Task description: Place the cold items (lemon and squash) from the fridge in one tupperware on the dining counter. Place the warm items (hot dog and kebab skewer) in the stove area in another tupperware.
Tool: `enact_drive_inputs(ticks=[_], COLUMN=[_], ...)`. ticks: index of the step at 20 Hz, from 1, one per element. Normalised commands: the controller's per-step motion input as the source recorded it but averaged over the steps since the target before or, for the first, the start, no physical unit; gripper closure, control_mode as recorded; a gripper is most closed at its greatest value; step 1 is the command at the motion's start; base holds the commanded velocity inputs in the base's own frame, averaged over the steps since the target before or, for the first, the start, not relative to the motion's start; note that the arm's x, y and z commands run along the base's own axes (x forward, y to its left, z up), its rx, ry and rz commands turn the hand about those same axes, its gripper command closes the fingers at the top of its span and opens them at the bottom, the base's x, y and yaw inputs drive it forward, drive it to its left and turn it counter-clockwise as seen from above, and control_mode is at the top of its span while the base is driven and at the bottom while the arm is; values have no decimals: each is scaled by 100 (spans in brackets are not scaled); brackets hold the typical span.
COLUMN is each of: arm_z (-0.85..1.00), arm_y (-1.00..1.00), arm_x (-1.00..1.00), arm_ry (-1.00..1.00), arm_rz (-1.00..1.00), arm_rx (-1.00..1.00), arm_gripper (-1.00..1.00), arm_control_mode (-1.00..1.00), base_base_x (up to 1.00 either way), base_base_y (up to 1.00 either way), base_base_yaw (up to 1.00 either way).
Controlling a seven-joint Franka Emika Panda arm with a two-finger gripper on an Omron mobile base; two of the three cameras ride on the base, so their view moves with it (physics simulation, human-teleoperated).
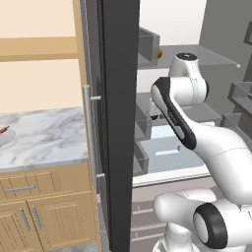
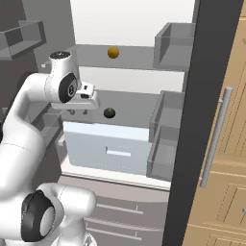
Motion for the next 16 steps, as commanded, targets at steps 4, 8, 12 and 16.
enact_drive_inputs(ticks=[4, 8, 12, 16], arm_z=[-13, -23, -19, -16], arm_y=[-14, -55, -38, -2], arm_x=[0, 14, 46, 58], arm_ry=[-1, -3, 0, 0], arm_rz=[0, 0, 0, -1], arm_rx=[0, 1, 1, 0], arm_gripper=[-100, -100, -100, -100], arm_control_mode=[-100, -100, -100, -100], base_base_x=[0, 0, 0, 0], base_base_y=[0, 0, 0, 0], base_base_yaw=[0, 0, 0, 0])
